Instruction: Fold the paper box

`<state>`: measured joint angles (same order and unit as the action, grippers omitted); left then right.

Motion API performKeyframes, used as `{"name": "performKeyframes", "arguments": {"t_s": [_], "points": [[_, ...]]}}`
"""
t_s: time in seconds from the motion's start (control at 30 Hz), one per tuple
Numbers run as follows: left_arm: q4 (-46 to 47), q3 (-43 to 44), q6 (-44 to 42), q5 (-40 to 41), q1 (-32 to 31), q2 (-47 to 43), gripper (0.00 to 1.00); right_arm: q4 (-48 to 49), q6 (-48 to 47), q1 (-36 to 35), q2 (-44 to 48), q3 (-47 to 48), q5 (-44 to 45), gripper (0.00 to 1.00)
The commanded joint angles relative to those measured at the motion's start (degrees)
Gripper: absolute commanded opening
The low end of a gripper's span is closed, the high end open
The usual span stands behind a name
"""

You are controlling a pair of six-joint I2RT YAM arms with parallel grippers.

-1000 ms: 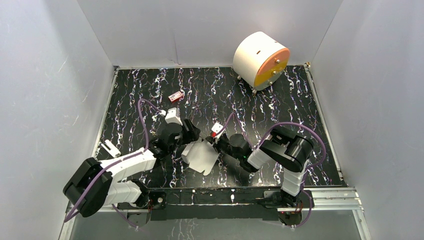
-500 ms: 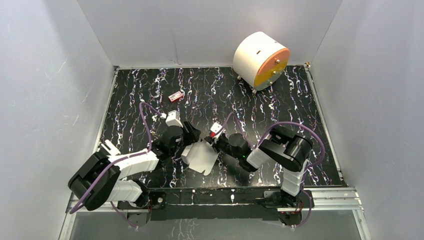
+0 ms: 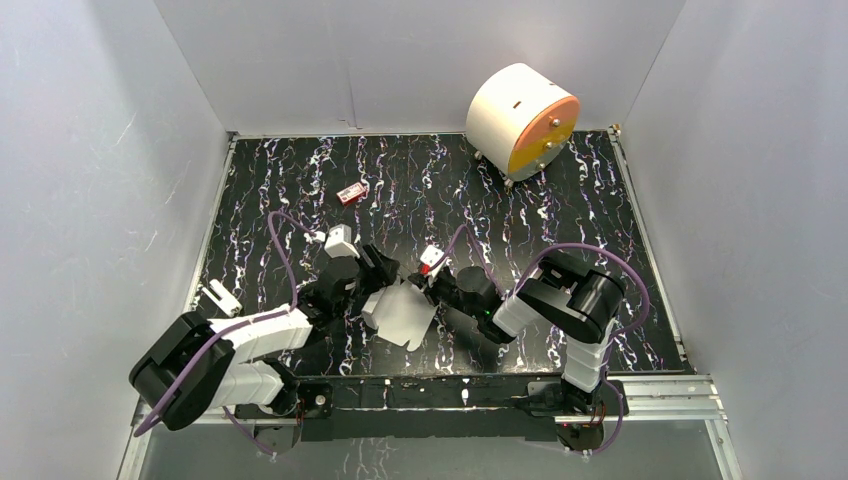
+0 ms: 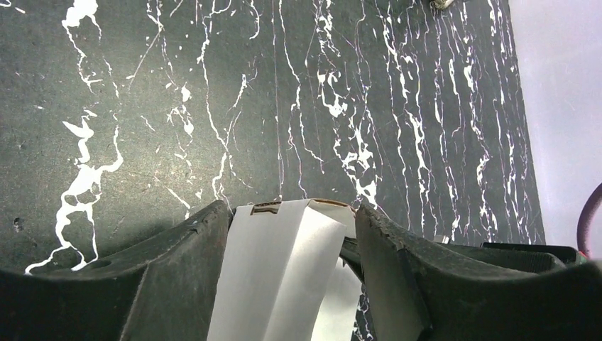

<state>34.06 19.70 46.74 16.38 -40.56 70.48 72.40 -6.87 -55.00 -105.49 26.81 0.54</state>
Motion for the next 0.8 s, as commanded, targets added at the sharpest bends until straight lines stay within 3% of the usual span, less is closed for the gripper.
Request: {"name": "performKeyframes", "arguments": {"t_s": [0.0, 0.33, 0.77], "points": [[2.44, -0.06, 0.83, 3.41, 0.70, -1.08, 0.65, -4.01, -0.51, -0.75, -1.65, 0.21, -2.33, 0.00], [6.80, 0.44, 2.11, 2.39, 2.12, 4.88, 0.63, -4.20, -0.51, -0.78, -1.81, 0.26, -2.60, 0.00], [7.16, -2.90, 1.26, 0.54, 2.06, 7.12, 0.45, -4.32, -0.25, -0.77, -0.15, 0.05, -3.03, 0.00]]}}
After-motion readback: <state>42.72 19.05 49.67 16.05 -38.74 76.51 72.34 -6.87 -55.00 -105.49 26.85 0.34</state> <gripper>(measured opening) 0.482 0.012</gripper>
